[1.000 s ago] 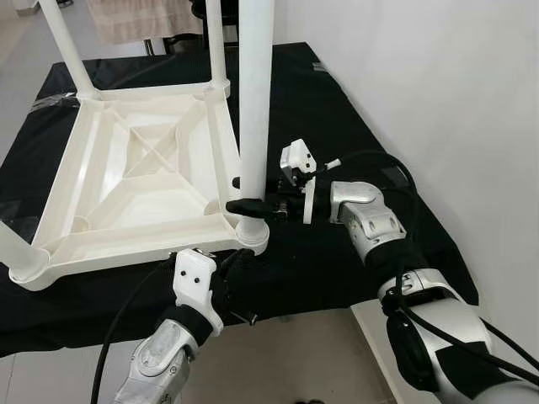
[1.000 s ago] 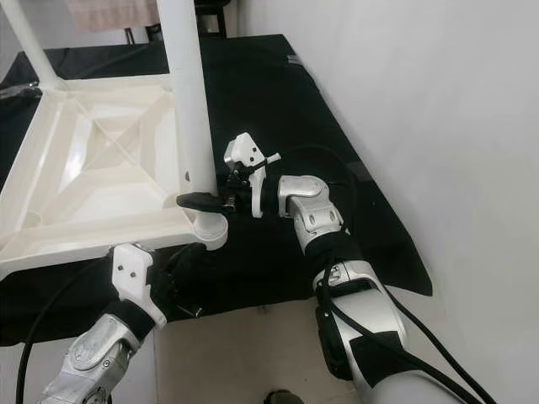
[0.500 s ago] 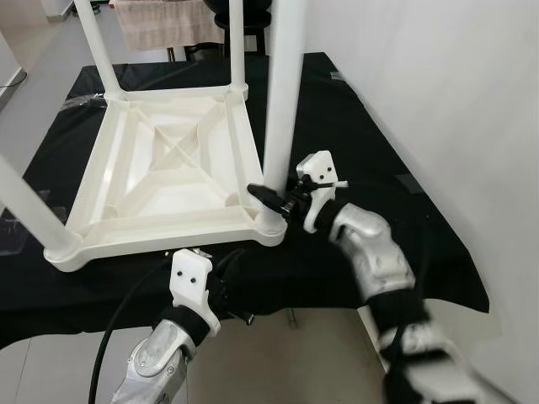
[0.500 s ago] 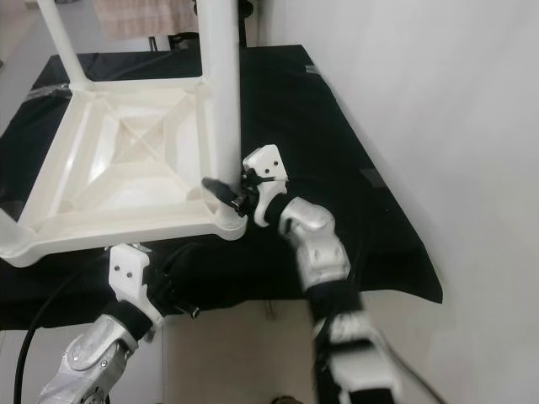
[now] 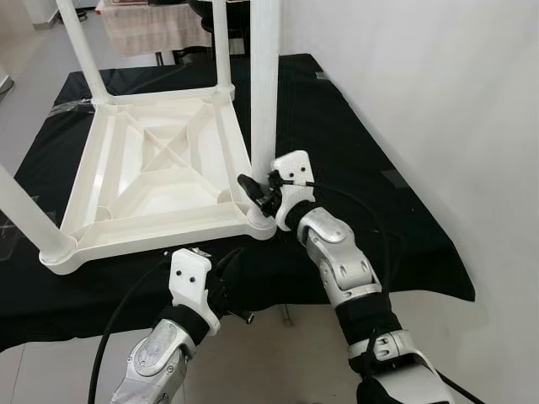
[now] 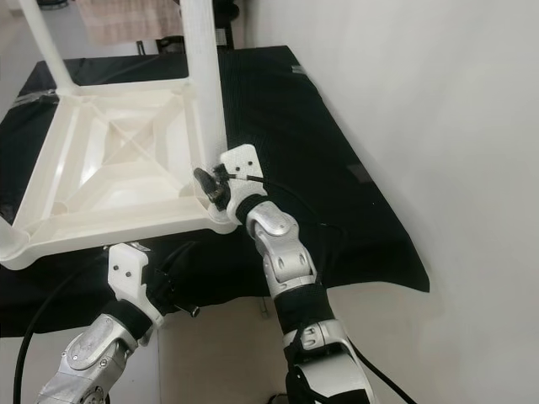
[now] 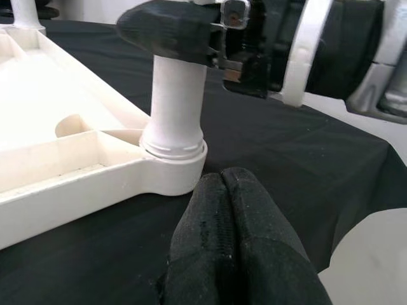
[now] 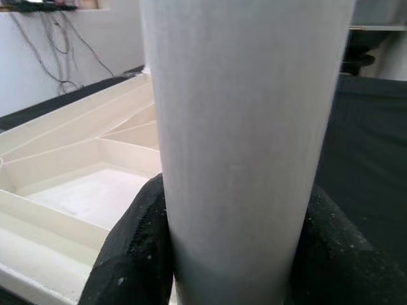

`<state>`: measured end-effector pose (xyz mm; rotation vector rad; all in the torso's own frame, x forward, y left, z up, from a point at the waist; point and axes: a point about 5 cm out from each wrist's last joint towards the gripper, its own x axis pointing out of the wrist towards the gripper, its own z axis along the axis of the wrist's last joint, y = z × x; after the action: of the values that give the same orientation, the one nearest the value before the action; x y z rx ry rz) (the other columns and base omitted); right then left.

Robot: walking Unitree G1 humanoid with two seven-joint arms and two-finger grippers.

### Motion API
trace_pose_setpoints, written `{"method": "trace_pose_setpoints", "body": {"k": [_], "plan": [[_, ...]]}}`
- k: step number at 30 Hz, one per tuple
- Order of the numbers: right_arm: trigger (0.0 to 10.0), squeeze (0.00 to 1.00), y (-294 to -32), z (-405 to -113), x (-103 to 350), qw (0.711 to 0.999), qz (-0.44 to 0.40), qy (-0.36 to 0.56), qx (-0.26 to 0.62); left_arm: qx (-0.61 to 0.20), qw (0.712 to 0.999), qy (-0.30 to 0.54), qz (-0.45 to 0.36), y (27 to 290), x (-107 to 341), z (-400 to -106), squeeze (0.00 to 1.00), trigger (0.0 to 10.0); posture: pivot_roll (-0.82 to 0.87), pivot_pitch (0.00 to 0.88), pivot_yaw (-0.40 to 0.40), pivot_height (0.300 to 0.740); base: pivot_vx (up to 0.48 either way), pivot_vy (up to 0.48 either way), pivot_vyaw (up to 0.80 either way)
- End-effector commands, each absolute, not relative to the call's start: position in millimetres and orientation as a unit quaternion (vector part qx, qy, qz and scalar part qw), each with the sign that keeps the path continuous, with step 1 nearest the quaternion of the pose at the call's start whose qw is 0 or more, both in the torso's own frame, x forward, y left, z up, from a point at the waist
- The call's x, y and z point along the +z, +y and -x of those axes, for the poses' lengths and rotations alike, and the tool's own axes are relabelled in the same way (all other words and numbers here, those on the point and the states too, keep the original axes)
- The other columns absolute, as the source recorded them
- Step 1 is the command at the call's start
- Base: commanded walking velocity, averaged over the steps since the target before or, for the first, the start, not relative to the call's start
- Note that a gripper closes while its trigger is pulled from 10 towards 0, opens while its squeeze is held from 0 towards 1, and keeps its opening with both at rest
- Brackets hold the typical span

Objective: Building children table

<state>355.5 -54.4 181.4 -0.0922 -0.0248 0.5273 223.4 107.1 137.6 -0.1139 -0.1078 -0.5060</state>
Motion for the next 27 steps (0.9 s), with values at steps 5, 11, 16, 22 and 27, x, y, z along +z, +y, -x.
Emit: {"method": "trace_pose_setpoints", "body": {"k": [5,11,16,22,27], "plan": [[10.0,1.00,-54,-355,170,0.949,0.034,0.029,0.313,-0.251,0.965,-0.048,0.056,107,135,-223,0.00,10.0,0.04,0.143,-0.035,0.740,0.000,0.000,0.00],[10.0,0.00,-66,-365,197,0.893,0.028,-0.030,0.448,-0.251,0.965,-0.048,0.054,106,135,-223,0.00,10.0,0.05,0.134,-0.036,0.740,0.000,0.000,0.00],[10.0,0.00,-76,-370,206,0.854,0.041,-0.028,0.519,-0.251,0.965,-0.047,0.053,106,135,-223,0.00,10.0,0.05,0.132,-0.034,0.740,0.000,0.000,0.00],[10.0,0.00,-98,-378,194,0.843,0.008,0.029,0.537,-0.250,0.966,-0.046,0.050,106,133,-222,0.00,10.0,0.07,0.122,-0.040,0.740,0.000,0.000,0.00],[0.0,0.00,-105,-382,192,0.856,0.007,0.036,0.516,-0.250,0.966,-0.045,0.049,106,132,-222,0.00,10.0,0.08,0.117,-0.042,0.740,0.000,0.000,0.00]]}}
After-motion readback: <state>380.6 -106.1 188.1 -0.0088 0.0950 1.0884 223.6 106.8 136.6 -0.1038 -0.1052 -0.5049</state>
